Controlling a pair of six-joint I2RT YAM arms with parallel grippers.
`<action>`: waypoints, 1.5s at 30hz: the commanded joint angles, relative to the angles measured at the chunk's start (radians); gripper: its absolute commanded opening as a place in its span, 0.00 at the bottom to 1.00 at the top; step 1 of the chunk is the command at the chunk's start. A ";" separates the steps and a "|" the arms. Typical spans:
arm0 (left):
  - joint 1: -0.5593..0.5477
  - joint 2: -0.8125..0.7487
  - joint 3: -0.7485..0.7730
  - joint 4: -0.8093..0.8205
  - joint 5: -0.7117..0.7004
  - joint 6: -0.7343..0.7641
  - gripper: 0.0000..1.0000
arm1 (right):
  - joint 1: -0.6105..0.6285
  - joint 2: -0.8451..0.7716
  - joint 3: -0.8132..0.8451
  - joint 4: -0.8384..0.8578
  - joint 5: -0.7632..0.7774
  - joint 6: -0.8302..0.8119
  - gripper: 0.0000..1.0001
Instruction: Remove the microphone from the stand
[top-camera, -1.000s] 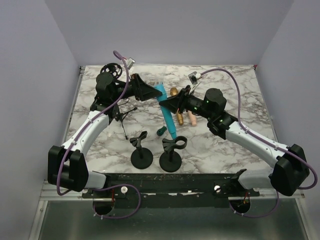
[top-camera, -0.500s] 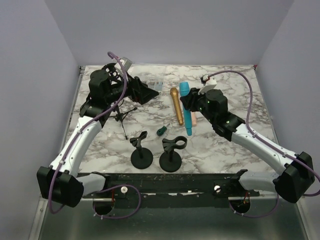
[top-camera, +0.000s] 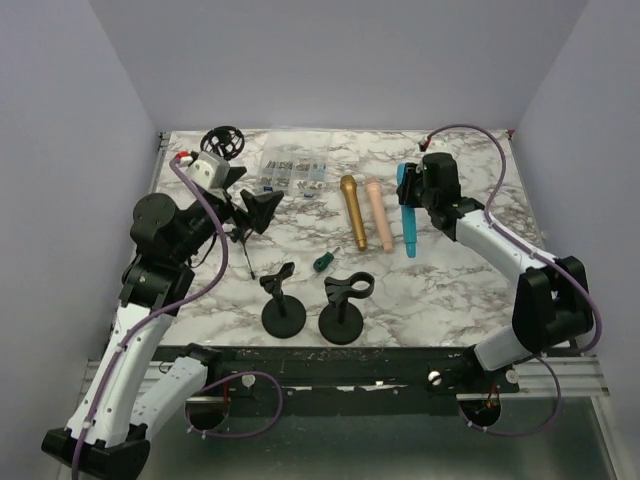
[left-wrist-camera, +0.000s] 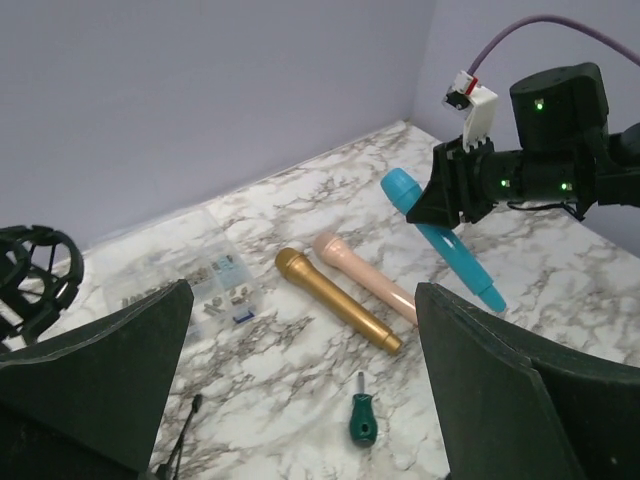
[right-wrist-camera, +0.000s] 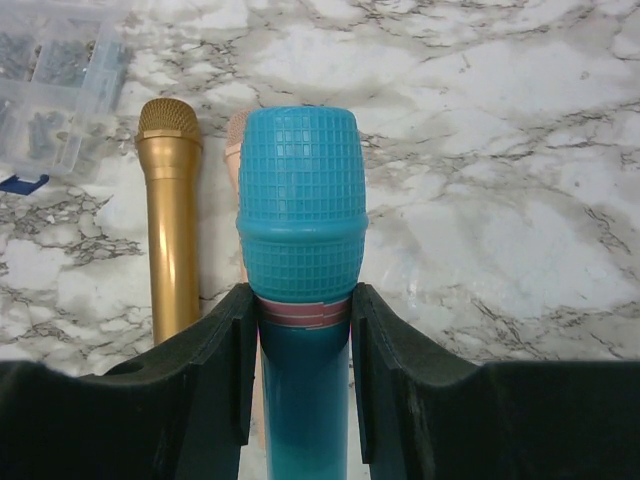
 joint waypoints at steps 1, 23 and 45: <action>-0.003 -0.100 -0.145 0.082 -0.103 0.116 0.96 | -0.030 0.114 0.093 -0.026 -0.091 -0.072 0.01; -0.062 -0.104 -0.165 0.091 -0.094 0.114 0.97 | -0.104 0.450 0.246 -0.045 -0.258 -0.082 0.11; -0.062 -0.117 -0.181 0.108 -0.112 0.116 0.96 | -0.104 0.414 0.245 -0.045 -0.351 -0.022 0.54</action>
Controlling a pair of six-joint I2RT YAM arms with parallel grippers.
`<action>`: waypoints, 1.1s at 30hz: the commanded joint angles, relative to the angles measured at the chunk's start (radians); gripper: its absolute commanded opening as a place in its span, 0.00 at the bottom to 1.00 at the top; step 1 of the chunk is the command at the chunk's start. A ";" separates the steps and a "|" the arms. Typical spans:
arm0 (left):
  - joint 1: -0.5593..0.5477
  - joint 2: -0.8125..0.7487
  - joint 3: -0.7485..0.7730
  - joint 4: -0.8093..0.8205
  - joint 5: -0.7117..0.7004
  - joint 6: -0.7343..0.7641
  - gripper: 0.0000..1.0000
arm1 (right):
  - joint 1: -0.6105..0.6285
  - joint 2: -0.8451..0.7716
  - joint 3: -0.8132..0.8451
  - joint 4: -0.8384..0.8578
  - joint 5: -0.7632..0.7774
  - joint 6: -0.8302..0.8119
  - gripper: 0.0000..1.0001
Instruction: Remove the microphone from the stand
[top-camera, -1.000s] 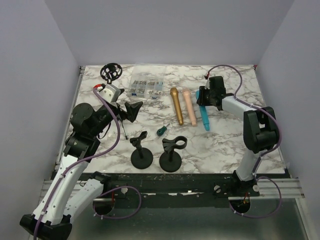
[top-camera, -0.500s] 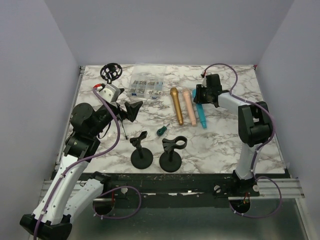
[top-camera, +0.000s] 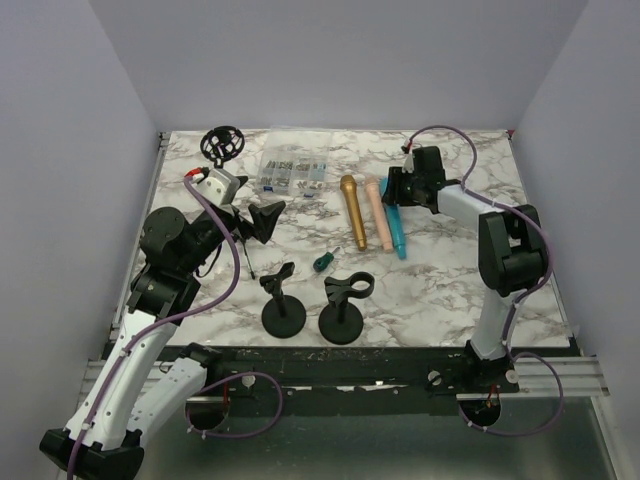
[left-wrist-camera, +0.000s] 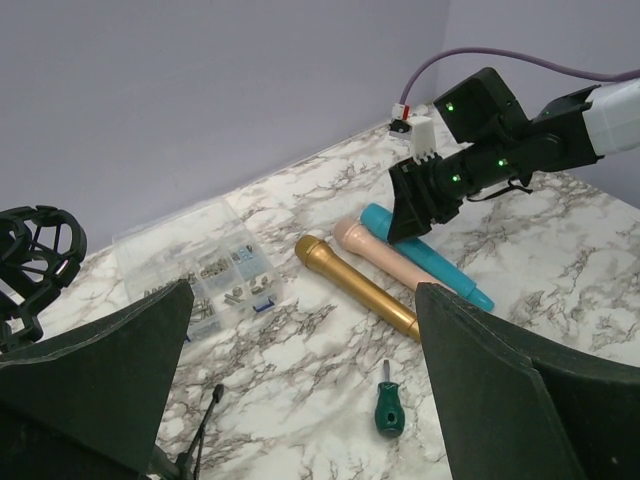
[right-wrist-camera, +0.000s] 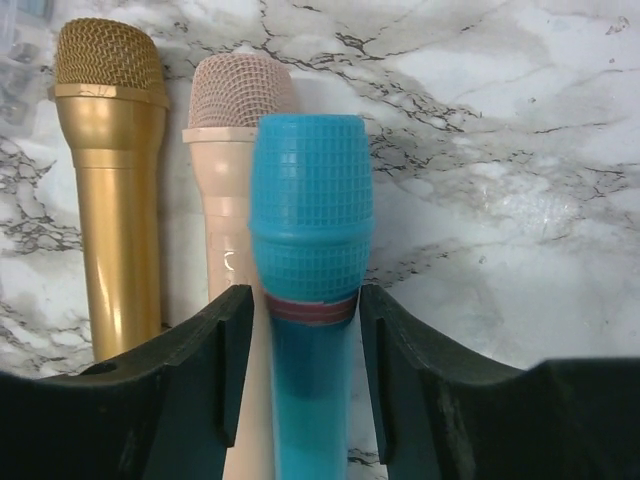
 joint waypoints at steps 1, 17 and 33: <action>-0.007 -0.007 -0.008 0.025 -0.017 0.009 0.96 | 0.002 -0.059 -0.026 0.017 -0.031 0.016 0.56; -0.007 -0.015 -0.014 0.035 -0.022 0.003 0.96 | 0.002 -0.172 -0.096 0.013 -0.081 0.099 0.83; -0.023 -0.168 -0.116 0.148 -0.190 -0.083 0.99 | 0.008 -0.480 -0.385 0.089 -0.123 0.167 0.86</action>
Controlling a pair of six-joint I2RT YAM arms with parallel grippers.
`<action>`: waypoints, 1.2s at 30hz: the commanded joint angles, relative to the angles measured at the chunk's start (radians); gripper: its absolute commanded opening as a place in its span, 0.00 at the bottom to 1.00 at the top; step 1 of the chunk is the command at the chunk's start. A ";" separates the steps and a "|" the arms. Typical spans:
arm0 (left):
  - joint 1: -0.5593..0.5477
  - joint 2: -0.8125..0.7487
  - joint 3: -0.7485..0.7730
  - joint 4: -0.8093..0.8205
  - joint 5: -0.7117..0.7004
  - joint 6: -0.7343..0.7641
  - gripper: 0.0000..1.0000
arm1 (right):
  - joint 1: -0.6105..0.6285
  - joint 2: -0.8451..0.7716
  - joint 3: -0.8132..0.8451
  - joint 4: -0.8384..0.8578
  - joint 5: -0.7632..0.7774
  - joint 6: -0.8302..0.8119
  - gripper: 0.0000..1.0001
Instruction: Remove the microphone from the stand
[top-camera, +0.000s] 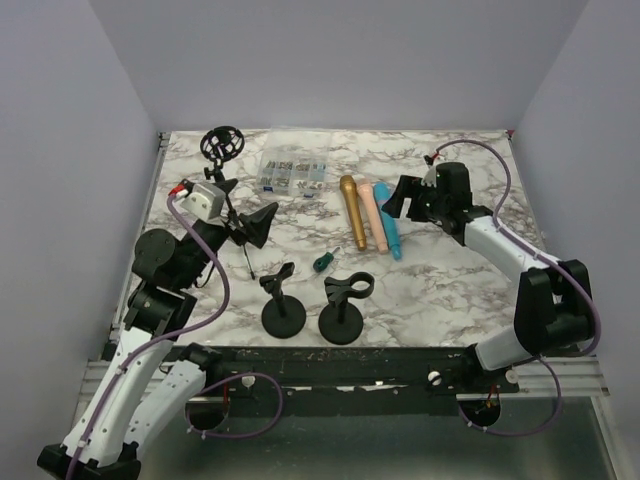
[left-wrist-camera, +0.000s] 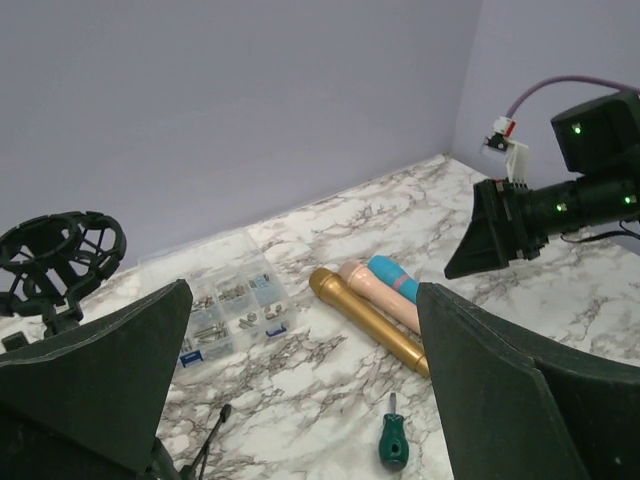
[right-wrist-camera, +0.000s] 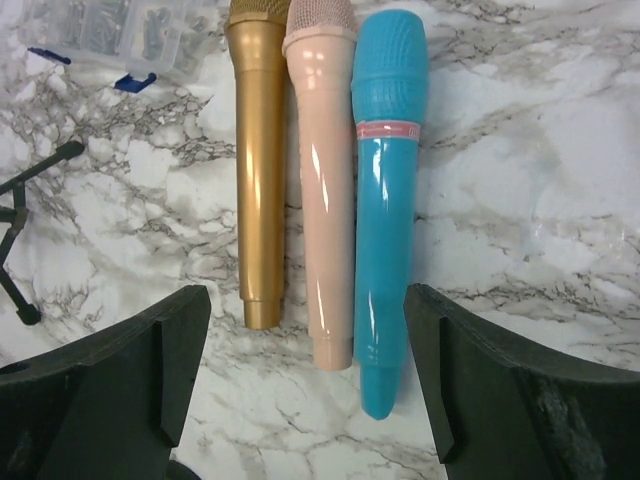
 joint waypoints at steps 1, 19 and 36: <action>-0.008 -0.116 -0.068 0.052 -0.139 -0.071 0.98 | 0.005 -0.070 -0.103 0.077 -0.038 0.002 0.86; 0.003 -0.461 -0.358 -0.460 -0.421 -0.577 0.98 | 0.005 -0.263 -0.239 0.237 -0.106 0.046 0.90; 0.655 0.029 -0.430 0.070 0.359 -0.806 0.98 | 0.004 -0.345 -0.281 0.271 -0.118 0.055 0.91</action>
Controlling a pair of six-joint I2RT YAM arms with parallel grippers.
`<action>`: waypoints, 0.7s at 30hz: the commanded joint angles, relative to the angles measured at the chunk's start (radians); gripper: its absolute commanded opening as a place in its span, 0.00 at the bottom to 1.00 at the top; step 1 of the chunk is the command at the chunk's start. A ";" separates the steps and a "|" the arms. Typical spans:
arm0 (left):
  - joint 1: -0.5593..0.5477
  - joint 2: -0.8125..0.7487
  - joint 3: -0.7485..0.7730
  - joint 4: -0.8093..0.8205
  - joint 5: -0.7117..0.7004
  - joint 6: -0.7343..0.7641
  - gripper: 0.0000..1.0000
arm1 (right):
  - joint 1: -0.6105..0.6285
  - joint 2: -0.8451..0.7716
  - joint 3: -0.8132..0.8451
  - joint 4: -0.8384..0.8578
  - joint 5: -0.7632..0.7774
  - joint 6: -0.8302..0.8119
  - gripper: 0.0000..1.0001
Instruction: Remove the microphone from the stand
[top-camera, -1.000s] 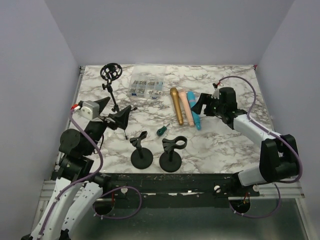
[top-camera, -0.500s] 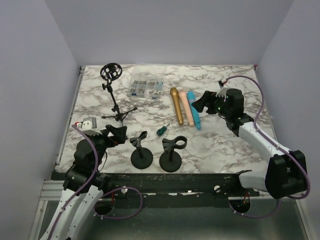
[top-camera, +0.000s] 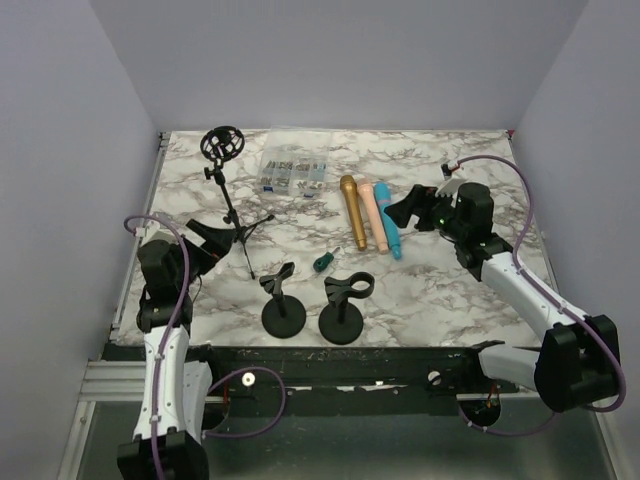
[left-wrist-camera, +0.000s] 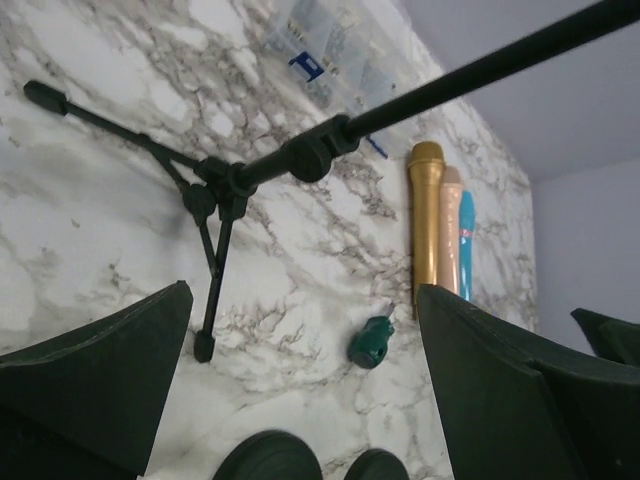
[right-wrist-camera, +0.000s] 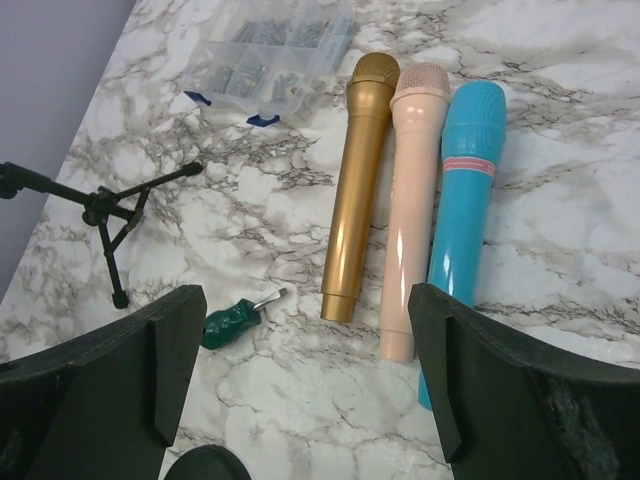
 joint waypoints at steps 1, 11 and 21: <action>0.156 0.112 -0.032 0.299 0.313 -0.144 0.96 | 0.004 -0.024 -0.023 0.046 -0.027 0.010 0.91; 0.235 0.419 -0.013 0.606 0.503 -0.150 0.73 | 0.004 -0.017 -0.029 0.066 -0.041 0.019 0.91; 0.209 0.574 0.076 0.650 0.568 -0.088 0.64 | 0.005 -0.006 -0.034 0.086 -0.052 0.022 0.91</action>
